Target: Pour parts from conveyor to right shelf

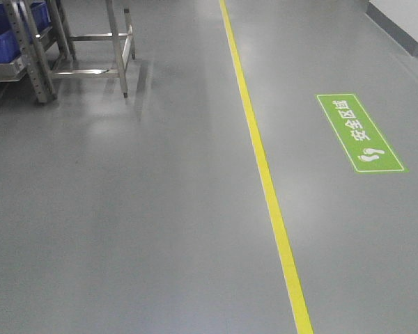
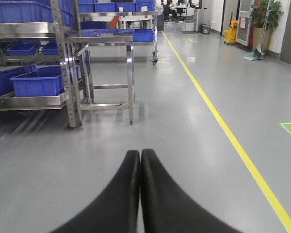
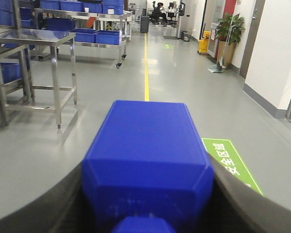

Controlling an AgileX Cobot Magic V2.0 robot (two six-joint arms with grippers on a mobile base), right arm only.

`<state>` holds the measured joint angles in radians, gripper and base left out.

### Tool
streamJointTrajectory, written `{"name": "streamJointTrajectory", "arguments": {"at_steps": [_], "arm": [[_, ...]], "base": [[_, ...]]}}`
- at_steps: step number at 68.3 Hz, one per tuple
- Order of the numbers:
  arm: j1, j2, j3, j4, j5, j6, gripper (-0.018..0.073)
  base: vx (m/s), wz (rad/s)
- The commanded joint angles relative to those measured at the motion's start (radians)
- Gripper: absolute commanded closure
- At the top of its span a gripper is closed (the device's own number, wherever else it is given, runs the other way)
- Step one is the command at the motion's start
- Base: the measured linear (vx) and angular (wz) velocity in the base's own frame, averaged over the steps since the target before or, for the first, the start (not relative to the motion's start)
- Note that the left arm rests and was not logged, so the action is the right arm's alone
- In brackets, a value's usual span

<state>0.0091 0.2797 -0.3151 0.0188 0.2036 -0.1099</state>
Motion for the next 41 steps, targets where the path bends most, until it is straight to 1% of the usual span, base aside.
{"name": "streamJointTrajectory", "arguments": {"at_steps": [1, 21, 41], "arm": [[0.000, 0.009, -0.027, -0.010, -0.075, -0.012, 0.0565], [0.000, 0.009, -0.027, -0.010, -0.075, -0.012, 0.0565], [0.000, 0.009, -0.027, -0.010, -0.078, -0.012, 0.0565]], "base": [[0.58, -0.09], [0.60, -0.08], [0.65, 0.00]]}}
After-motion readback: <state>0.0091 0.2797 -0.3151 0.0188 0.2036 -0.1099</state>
